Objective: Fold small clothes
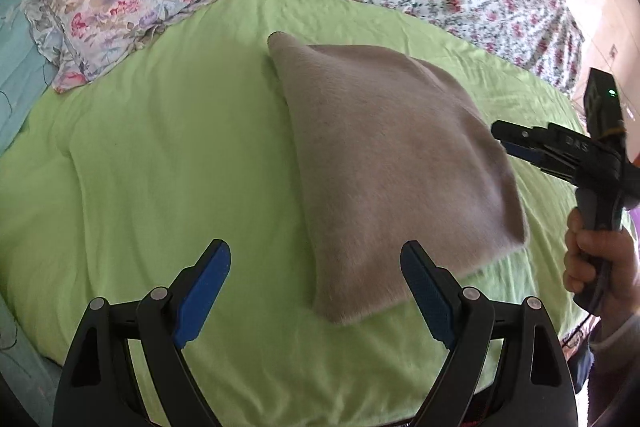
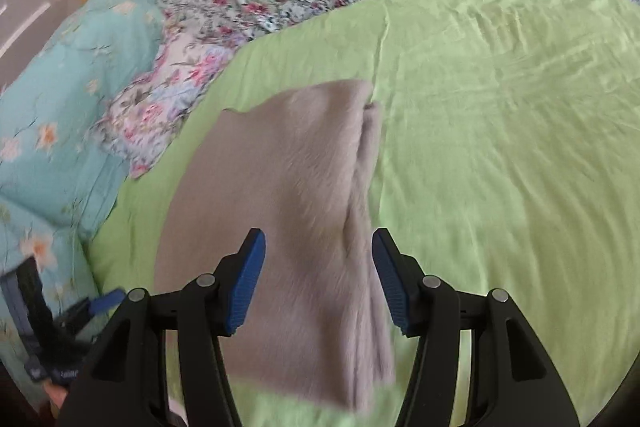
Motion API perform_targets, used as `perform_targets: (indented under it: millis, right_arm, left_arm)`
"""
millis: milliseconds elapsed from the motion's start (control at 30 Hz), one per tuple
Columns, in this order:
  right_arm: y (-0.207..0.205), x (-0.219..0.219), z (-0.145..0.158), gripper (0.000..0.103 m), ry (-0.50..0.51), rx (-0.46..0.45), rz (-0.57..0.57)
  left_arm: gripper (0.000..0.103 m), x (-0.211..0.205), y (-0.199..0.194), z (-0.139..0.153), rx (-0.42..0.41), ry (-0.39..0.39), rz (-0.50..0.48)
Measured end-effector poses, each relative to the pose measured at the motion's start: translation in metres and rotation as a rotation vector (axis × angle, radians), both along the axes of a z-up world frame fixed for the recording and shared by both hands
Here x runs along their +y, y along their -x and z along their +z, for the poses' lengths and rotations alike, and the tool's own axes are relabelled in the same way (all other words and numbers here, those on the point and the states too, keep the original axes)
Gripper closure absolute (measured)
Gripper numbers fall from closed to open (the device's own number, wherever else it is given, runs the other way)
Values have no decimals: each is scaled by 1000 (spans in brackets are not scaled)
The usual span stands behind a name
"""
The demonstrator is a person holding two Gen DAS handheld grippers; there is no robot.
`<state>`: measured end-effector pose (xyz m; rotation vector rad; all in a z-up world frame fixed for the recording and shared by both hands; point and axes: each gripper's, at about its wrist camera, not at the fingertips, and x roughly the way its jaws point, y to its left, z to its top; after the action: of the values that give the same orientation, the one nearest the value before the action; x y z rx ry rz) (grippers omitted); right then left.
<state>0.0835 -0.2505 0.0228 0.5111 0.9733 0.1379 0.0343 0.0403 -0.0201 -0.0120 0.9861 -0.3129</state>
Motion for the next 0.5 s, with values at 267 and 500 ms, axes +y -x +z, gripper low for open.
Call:
perform_targets:
  millis: [267, 500]
  right_arm:
    - [-38, -7, -17, 83, -51, -4, 1]
    - [-34, -12, -31, 91, -21, 32, -11]
  left_arm:
    - [16, -2, -23, -13, 37, 2, 24]
    - [15, -8, -26, -24, 68, 3, 13]
